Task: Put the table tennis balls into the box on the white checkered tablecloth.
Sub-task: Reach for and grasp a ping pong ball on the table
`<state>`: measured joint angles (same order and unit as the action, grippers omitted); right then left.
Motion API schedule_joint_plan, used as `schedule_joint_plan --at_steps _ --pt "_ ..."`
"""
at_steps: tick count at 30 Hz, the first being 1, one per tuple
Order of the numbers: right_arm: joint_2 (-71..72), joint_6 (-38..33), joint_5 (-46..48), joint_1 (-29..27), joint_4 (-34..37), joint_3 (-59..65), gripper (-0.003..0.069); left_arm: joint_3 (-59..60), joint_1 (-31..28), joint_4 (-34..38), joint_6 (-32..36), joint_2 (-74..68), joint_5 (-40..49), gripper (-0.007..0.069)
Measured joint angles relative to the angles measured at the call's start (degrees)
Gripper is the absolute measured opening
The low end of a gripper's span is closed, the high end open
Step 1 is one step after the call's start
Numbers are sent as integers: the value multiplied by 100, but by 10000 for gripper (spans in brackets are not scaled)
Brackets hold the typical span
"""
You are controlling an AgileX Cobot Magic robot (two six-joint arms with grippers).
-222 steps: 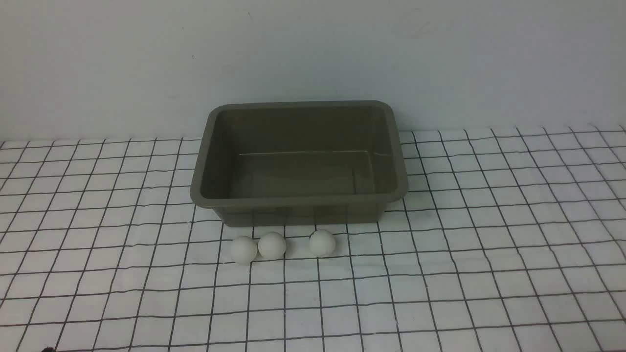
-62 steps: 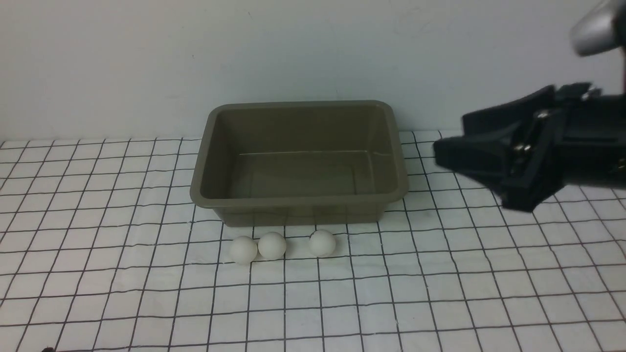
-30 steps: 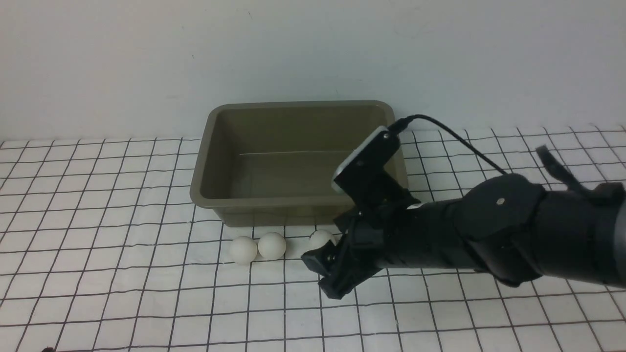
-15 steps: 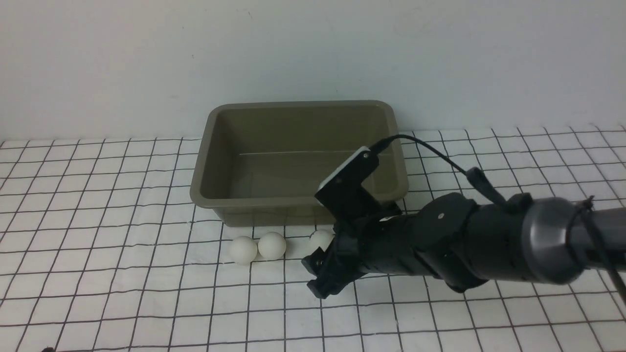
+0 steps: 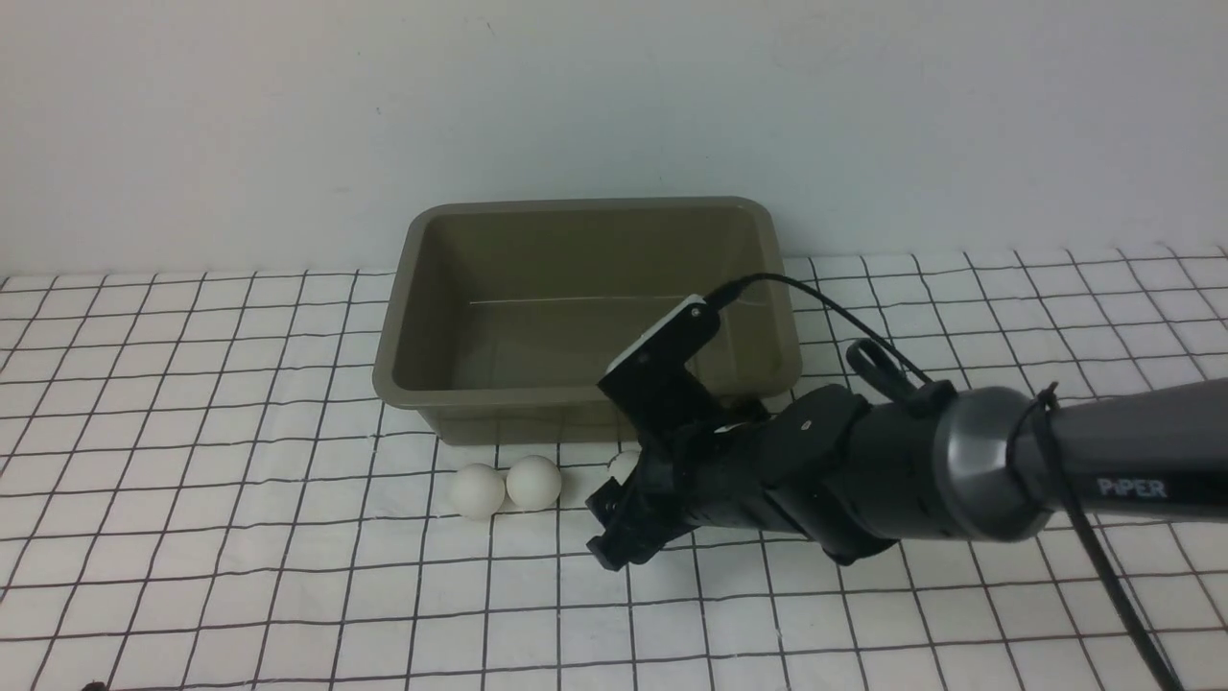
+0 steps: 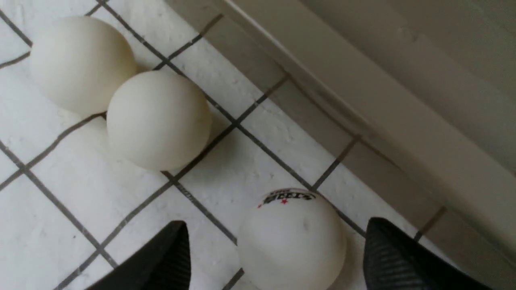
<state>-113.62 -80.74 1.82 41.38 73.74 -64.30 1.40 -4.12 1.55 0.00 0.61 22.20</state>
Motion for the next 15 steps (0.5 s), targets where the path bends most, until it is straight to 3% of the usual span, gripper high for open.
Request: schedule_joint_plan --at_steps 15 --pt "-11 0 -100 0 109 -64 522 0 0 0 0 0 0 573"
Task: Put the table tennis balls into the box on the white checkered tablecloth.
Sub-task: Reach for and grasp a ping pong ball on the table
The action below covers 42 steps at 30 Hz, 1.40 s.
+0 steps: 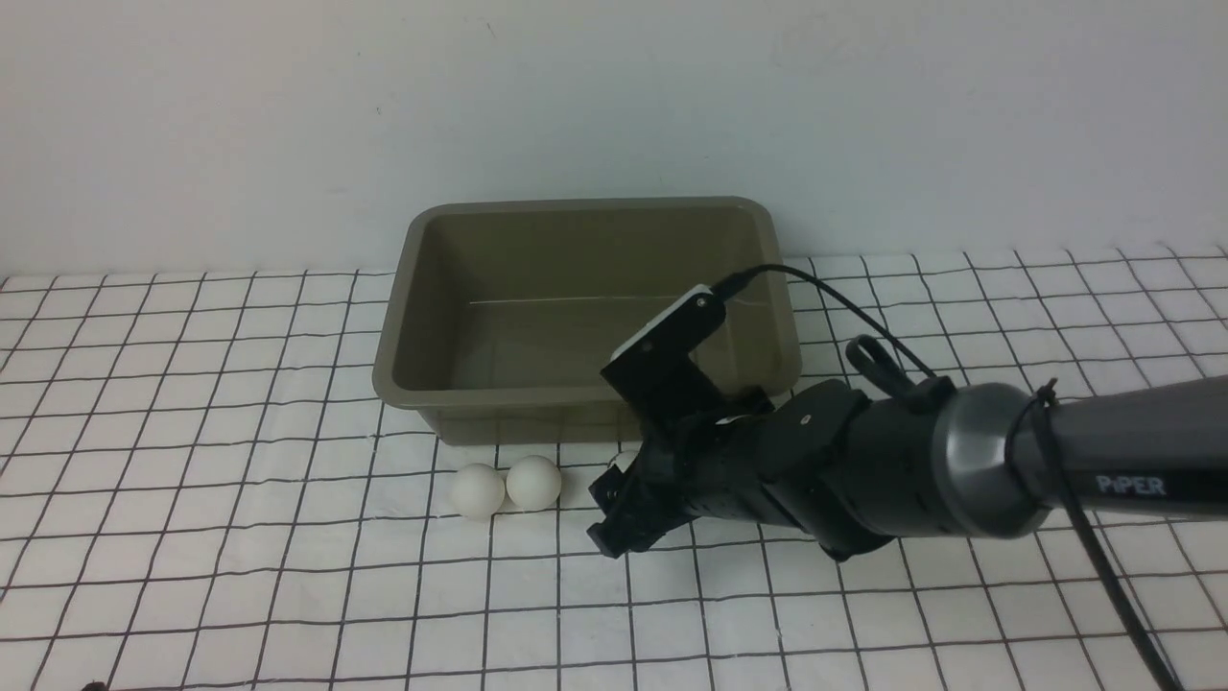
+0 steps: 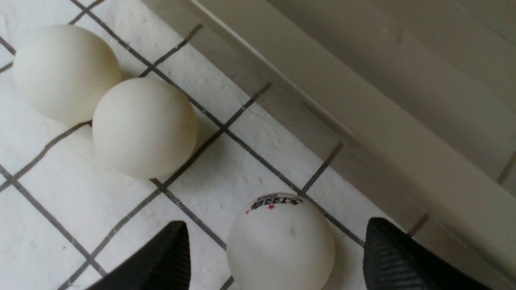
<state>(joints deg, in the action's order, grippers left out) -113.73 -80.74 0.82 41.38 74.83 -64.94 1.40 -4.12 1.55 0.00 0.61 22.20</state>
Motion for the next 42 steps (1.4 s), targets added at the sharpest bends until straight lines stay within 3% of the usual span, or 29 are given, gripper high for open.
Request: schedule_joint_plan --at_steps 18,24,34,42 --pt "-350 0 163 0 65 -275 495 0 0 0 0 0 0 573" --pt "-357 11 152 0 164 -277 353 0 0 0 0 0 0 573" --pt "-272 11 146 0 203 -182 353 0 0 0 0 0 0 573" --pt "523 11 213 0 229 620 353 0 0 0 0 0 0 573"
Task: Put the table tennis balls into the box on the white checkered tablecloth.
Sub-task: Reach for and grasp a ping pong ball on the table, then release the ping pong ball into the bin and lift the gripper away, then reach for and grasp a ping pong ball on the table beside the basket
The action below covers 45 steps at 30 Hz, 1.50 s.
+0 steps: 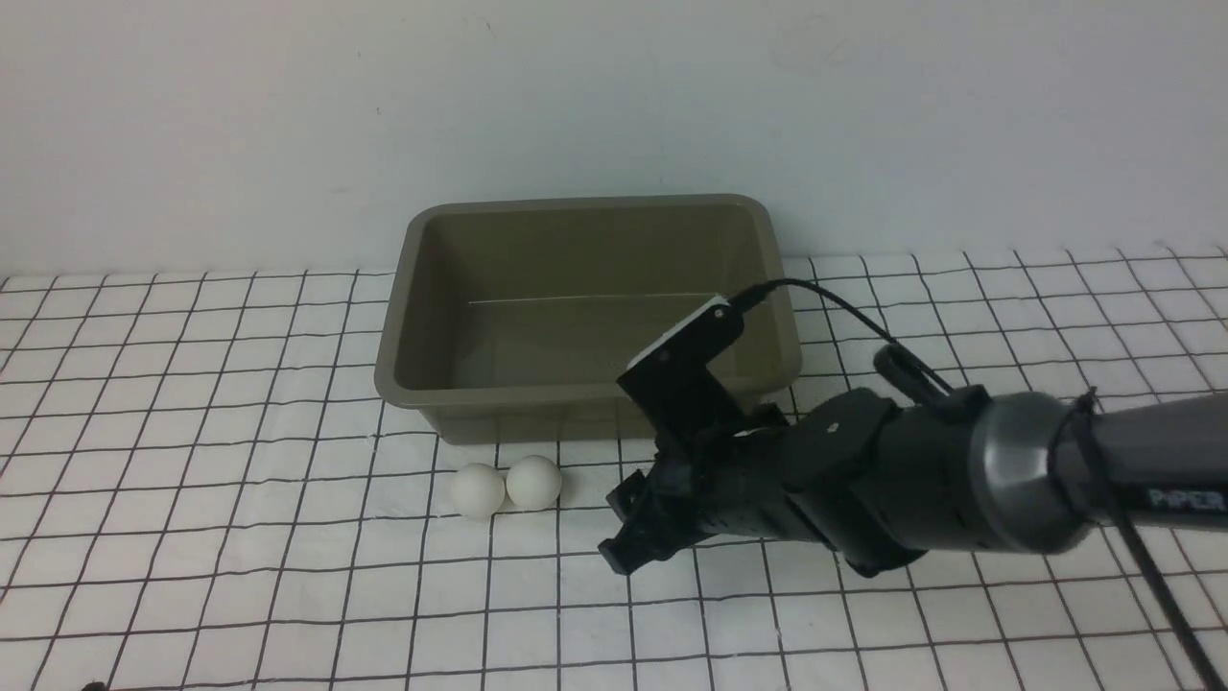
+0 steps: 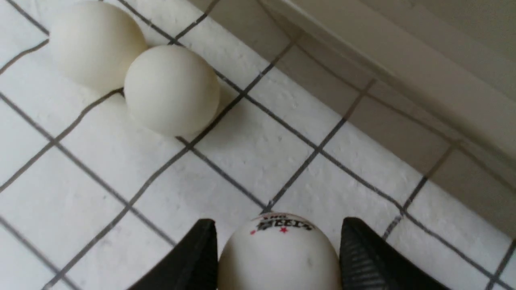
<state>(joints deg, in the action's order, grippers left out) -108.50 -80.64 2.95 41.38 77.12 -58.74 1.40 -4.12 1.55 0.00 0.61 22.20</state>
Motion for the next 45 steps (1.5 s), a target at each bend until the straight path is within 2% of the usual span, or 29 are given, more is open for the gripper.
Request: schedule_joint_plan --at_steps 5,12,20,26,28,29,31,35,40,45 --pt "638 -36 316 0 -28 343 353 0 0 0 0 0 0 573" --pt "906 -165 433 -83 -64 -298 353 0 0 0 0 0 0 573" --pt "-88 -170 580 -869 -67 -1711 353 0 0 0 0 0 0 573" --pt "-532 -291 1363 -1470 -85 -1940 353 0 0 0 0 0 0 573" --pt "-533 -291 1566 -1644 -85 -1959 372 0 0 0 0 0 0 573" --pt "-533 -291 1606 -1683 -85 -1966 405 0 0 0 0 0 0 573" --pt "-507 -307 1662 -1755 -75 -1966 516 0 0 0 0 0 0 573" --pt "-361 -678 1675 -1782 -58 -1966 603 0 0 0 0 0 0 573" --pt "397 -1114 1666 -1782 -164 -1966 603 0 0 0 0 0 0 573" --pt "1292 -955 1676 -1837 -741 -1966 573 0 0 0 0 0 0 573"
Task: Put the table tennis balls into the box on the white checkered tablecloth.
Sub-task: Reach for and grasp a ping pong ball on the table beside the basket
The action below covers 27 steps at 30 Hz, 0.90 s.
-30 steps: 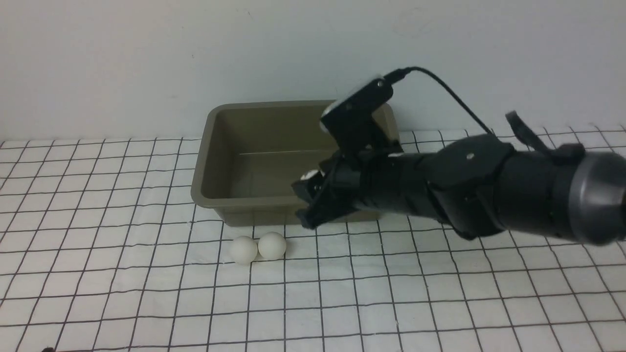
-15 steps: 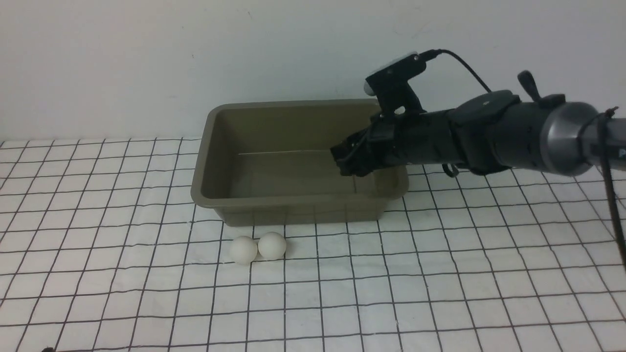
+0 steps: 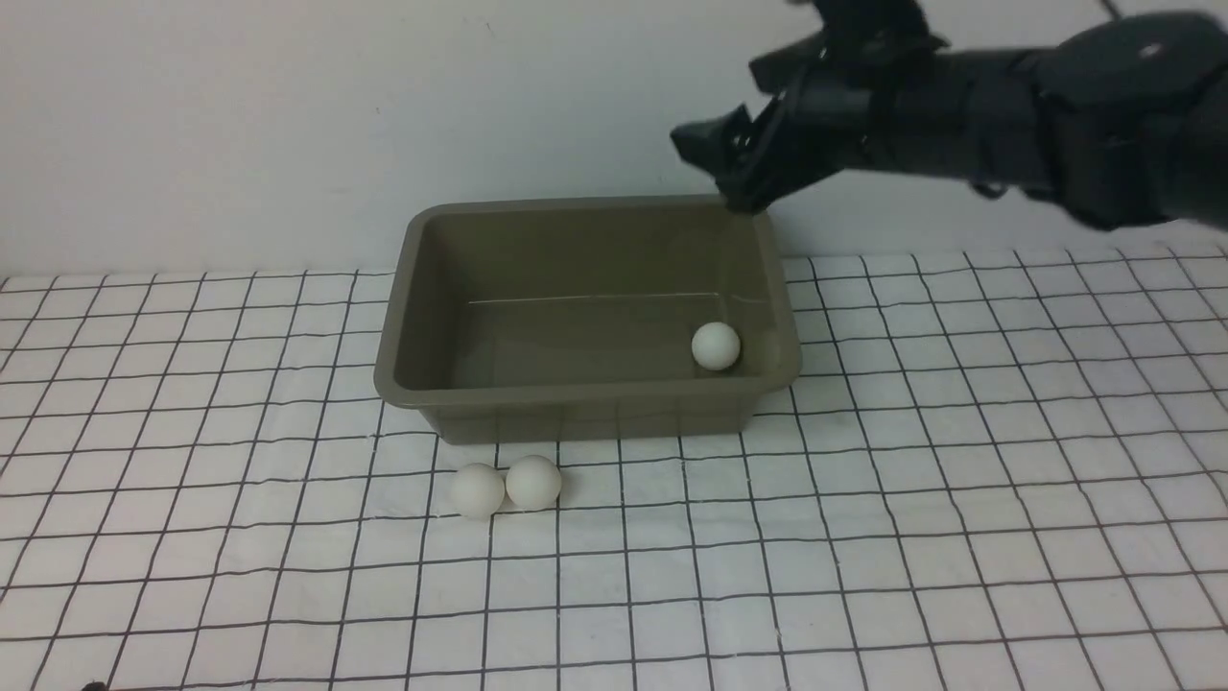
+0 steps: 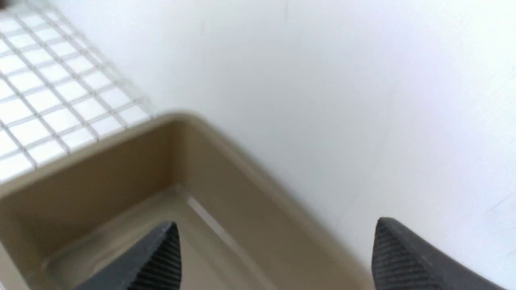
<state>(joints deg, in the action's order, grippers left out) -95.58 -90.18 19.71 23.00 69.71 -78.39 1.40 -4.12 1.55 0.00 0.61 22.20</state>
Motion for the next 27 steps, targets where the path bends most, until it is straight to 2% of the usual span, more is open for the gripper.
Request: schedule_joint_plan --at_steps 3,5,7,11,15,18,22,27 --pt "542 422 27 -12 -480 0 555 0 0 0 0 0 0 573" --pt "1055 1457 352 -19 -1138 -5 548 0 0 0 0 0 0 573" --pt "1172 2040 632 -19 -1456 -5 547 0 0 0 0 0 0 573" --pt "1238 3318 1867 -19 -2276 1 546 0 0 0 0 0 0 573" --pt "1285 3882 2549 -19 -2992 1 546 0 0 0 0 0 -16 573" --pt "1471 4165 2633 -19 -3567 1 546 19 0 46 0 0 -242 573" --pt "1989 4697 2633 -19 -4680 1 546 24 0 431 -254 0 -1144 573" --pt "2262 5126 2750 -19 -5200 1 546 24 0 959 -603 0 -2043 573"
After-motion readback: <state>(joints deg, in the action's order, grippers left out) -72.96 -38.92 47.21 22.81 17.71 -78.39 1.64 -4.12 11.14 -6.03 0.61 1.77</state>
